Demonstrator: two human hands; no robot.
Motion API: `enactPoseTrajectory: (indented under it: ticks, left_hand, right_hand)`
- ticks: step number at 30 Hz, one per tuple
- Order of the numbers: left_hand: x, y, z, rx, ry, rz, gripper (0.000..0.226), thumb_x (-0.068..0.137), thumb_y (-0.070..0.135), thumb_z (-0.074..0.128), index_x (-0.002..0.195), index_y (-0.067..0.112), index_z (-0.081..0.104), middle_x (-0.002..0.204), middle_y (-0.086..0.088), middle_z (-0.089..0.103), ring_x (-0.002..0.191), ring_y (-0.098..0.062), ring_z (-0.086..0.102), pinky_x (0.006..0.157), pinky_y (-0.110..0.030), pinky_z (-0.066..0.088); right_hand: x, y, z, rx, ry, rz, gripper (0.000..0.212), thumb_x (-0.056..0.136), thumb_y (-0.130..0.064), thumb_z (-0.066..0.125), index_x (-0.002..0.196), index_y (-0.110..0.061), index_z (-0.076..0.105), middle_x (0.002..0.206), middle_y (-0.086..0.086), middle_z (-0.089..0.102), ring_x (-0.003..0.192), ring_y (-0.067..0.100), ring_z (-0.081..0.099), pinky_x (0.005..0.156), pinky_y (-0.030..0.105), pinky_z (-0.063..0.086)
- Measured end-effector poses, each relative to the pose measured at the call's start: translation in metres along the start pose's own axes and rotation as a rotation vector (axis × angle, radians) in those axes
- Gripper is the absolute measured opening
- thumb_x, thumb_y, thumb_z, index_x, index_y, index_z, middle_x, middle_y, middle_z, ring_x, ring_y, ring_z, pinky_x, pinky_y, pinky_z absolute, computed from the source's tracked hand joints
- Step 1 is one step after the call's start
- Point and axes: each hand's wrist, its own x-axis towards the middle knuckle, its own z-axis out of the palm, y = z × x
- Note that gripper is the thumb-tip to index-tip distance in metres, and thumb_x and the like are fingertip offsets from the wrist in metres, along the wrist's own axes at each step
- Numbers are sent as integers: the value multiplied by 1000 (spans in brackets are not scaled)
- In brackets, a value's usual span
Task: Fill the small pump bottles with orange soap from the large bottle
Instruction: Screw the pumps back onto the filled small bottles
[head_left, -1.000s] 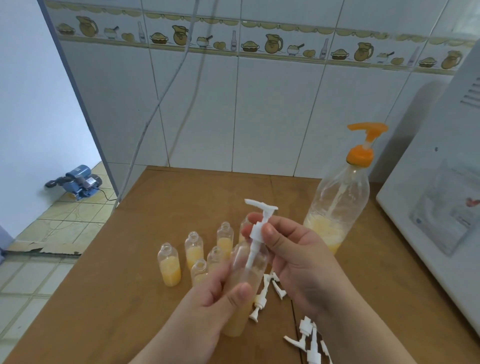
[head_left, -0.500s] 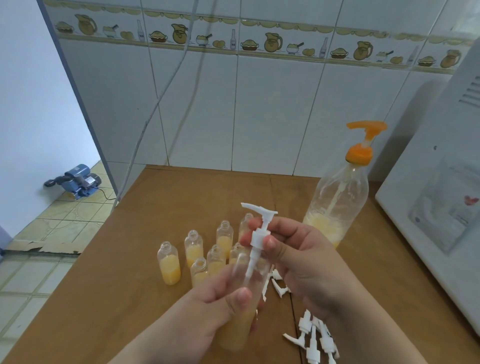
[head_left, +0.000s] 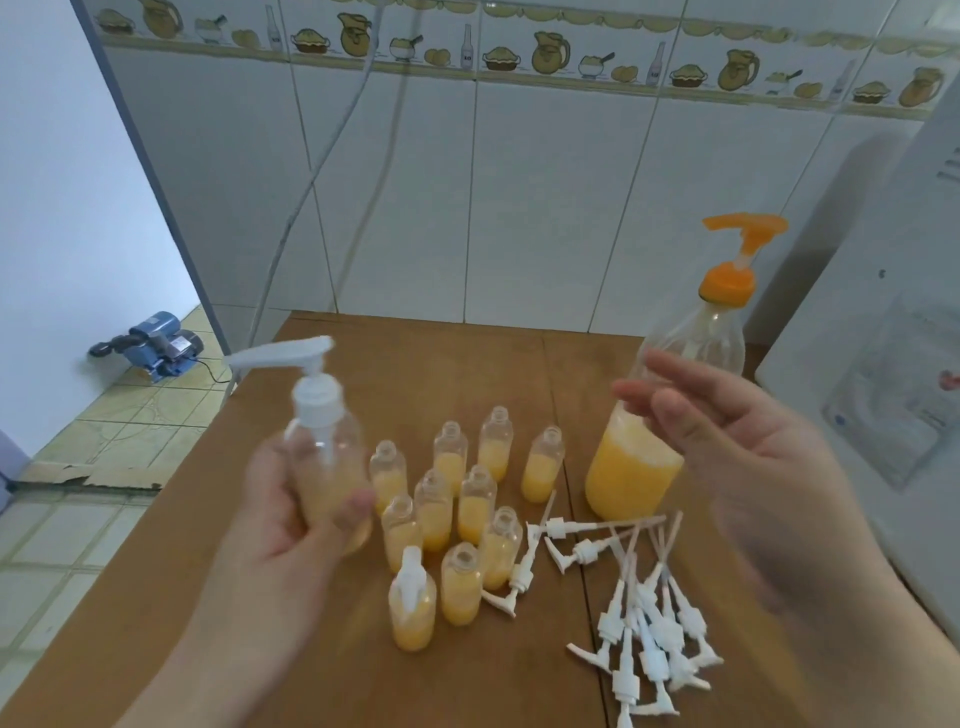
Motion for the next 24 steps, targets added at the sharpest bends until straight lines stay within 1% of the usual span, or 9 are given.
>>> enactPoseTrajectory:
  ticks: [5, 8, 11, 13, 16, 19, 21, 23, 24]
  left_hand:
    - [2, -45, -34, 176, 126, -120, 53, 69, 44, 81, 112, 43, 50, 99, 9, 69, 97, -7, 63, 86, -34, 47]
    - [-3, -74, -38, 261, 135, -212, 42, 78, 25, 78, 103, 44, 50, 102, 5, 65, 92, -16, 60, 77, -30, 45]
    - [-8, -96, -32, 249, 63, -275, 45, 75, 9, 79, 105, 33, 56, 102, 6, 67, 98, -13, 61, 76, -21, 42]
    - [-10, -105, -26, 251, -8, -319, 47, 75, 0, 76, 107, 28, 59, 101, 6, 69, 99, -8, 62, 76, -17, 42]
    - [-11, -111, -18, 296, -58, -340, 48, 73, 1, 78, 108, 28, 61, 102, 8, 69, 95, -3, 62, 75, -17, 43]
    - [-10, -112, -10, 305, -79, -322, 47, 73, 4, 78, 103, 34, 59, 99, 12, 68, 91, 2, 63, 72, -14, 45]
    - [-9, -112, -9, 306, -105, -325, 49, 73, 3, 78, 100, 38, 56, 97, 13, 68, 89, 5, 63, 71, -12, 45]
    - [-10, -116, -14, 329, -141, -317, 58, 73, -4, 76, 102, 40, 52, 99, 13, 67, 92, 2, 65, 73, -11, 46]
    - [-11, -119, -19, 352, -153, -309, 61, 73, -9, 73, 104, 40, 51, 101, 12, 66, 92, 1, 65, 73, -9, 47]
  right_hand:
    - [-10, 49, -27, -74, 175, 168, 24, 82, -22, 62, 105, -29, 66, 89, -10, 74, 91, 4, 68, 85, 28, 53]
    - [-25, 78, -32, -160, 189, 249, 20, 84, -19, 65, 100, -30, 67, 83, -9, 74, 88, 12, 68, 76, 27, 49]
    - [-37, 105, -29, -293, 116, 309, 18, 84, -16, 67, 96, -30, 68, 78, -11, 73, 82, 31, 66, 66, 32, 49]
    - [-43, 123, -24, -389, 29, 305, 22, 86, -14, 67, 93, -34, 66, 80, -18, 71, 85, 19, 66, 65, 22, 47]
    - [-45, 150, -16, -712, -154, 181, 22, 93, -23, 58, 102, -43, 56, 106, -29, 55, 104, -5, 49, 81, 10, 33]
    - [-41, 177, -12, -937, -327, 37, 32, 96, -20, 48, 121, -40, 52, 115, -27, 40, 115, -6, 37, 90, 6, 24]
    - [-38, 193, -7, -1023, -411, -26, 35, 86, -11, 63, 113, -33, 64, 110, -21, 50, 113, 6, 50, 88, 8, 31]
    - [-35, 205, -4, -1076, -396, -95, 46, 45, -8, 90, 81, -32, 74, 87, -17, 63, 80, 13, 66, 71, 8, 42]
    - [-33, 209, -3, -1150, -387, -134, 55, 25, -9, 93, 70, -34, 73, 77, -18, 63, 65, 11, 66, 64, 6, 41]
